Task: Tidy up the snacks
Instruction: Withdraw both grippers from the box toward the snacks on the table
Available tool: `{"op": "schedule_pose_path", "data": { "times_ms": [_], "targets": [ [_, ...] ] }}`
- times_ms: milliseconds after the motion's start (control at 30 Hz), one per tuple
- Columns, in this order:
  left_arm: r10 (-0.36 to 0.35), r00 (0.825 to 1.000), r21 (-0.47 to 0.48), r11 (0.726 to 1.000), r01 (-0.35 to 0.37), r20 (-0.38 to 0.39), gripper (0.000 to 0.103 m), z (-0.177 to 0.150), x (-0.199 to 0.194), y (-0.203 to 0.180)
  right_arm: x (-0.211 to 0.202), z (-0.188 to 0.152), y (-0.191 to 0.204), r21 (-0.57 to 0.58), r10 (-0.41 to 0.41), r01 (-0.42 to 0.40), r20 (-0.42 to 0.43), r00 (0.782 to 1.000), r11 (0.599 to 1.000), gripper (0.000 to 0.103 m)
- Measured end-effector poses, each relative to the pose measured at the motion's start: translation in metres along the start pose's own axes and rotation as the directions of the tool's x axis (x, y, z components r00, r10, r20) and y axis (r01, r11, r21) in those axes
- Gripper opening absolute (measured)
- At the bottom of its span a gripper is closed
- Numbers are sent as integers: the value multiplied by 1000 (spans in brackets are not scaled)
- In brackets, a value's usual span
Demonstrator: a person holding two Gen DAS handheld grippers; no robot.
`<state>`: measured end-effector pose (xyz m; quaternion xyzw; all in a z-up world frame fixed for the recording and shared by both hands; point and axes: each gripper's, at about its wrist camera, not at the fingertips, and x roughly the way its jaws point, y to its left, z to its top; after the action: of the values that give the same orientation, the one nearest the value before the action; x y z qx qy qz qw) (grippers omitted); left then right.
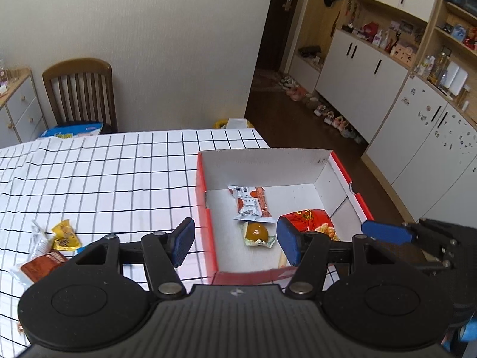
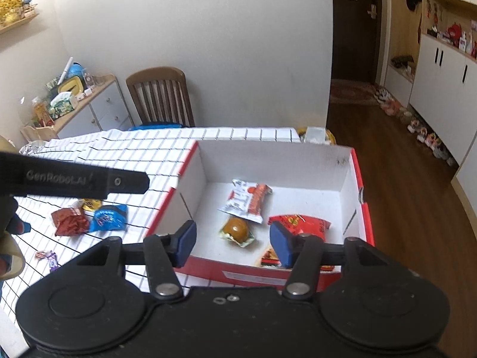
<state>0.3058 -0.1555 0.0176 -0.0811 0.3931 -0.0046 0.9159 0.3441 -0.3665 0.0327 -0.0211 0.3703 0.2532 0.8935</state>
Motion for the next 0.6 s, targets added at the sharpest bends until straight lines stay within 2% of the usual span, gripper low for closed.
{"op": "schedule_pose_path", "data": {
  "times_ms": [333, 433, 600],
  "targets": [
    [-28, 999, 34, 999, 27, 22, 60, -26, -36, 51, -13, -1, 51, -1, -4, 4, 47, 999, 1000, 66],
    [-20, 999, 43, 999, 18, 43, 67, -35, -48, 70, -13, -6, 69, -8, -15, 15, 65, 998, 1000, 70],
    [-31, 998, 59, 998, 28, 59, 68, -46, -65, 99, -13, -12, 98, -9, -15, 16, 96, 995, 1000, 78]
  ]
}}
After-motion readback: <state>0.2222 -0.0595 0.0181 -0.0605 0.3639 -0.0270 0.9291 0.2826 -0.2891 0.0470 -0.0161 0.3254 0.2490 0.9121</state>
